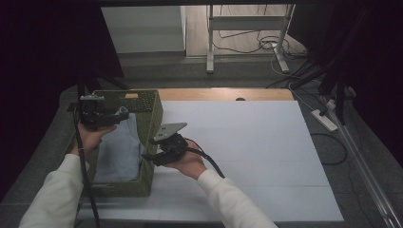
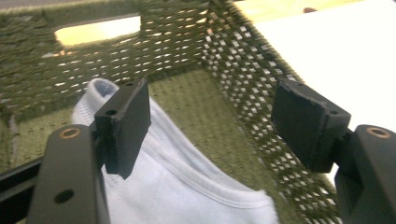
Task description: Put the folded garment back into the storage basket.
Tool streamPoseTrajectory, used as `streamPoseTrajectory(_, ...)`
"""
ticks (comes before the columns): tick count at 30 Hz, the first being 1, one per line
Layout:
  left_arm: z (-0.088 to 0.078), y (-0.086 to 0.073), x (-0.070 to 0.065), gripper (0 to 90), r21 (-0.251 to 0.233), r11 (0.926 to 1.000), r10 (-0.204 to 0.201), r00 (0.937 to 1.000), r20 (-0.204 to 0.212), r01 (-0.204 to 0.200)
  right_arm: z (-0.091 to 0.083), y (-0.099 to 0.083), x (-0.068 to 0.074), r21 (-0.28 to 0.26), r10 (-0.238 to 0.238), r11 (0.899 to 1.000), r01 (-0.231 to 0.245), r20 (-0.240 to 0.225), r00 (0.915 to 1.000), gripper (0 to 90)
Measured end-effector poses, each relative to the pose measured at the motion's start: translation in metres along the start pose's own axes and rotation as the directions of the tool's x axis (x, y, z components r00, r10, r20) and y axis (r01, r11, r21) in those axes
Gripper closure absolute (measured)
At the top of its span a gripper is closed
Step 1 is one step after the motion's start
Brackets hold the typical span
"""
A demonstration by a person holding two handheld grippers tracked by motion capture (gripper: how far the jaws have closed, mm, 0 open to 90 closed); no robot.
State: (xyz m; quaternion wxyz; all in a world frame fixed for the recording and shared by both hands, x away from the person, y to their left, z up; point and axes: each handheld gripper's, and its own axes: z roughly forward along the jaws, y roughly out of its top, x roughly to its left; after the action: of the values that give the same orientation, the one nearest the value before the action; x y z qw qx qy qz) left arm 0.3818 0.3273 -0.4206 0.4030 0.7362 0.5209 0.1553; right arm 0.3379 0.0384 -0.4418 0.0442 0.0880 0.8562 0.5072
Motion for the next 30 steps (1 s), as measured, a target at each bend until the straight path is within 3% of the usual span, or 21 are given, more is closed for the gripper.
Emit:
streamPoseTrajectory(8, -0.005, -0.006, -0.02, 30.0, 0.001, 0.9995, 0.031, 0.9987, 0.041, -0.031, -0.024, -0.012, -0.004, 0.0, 0.018, 1.0, -0.018, 0.023, 0.9996, 41.7)
streamPoseTrajectory(15, -0.009, -0.014, -0.036, 29.8, -0.006, 0.9994, 0.035, 0.997, 0.069, -0.035, -0.047, -0.024, -0.006, -0.004, 0.029, 1.0, -0.029, 0.047, 0.9985, 41.7)
streamPoseTrajectory(23, -0.018, -0.024, -0.063, 29.7, -0.01, 0.9987, 0.05, 0.9935, 0.102, -0.049, -0.085, -0.045, -0.01, -0.01, 0.05, 0.999, -0.049, 0.086, 0.9951, 41.8)
streamPoseTrajectory(24, -0.019, -0.027, -0.07, 29.7, -0.017, 0.9984, 0.055, 0.9916, 0.117, -0.054, -0.097, -0.052, -0.012, -0.013, 0.06, 0.998, -0.059, 0.103, 0.9928, 41.8)
streamPoseTrajectory(30, -0.018, -0.032, -0.093, 29.4, -0.016, 0.9958, 0.091, 0.9861, 0.139, -0.09, -0.128, -0.072, -0.016, -0.016, 0.092, 0.996, -0.091, 0.149, 0.9845, 41.8)
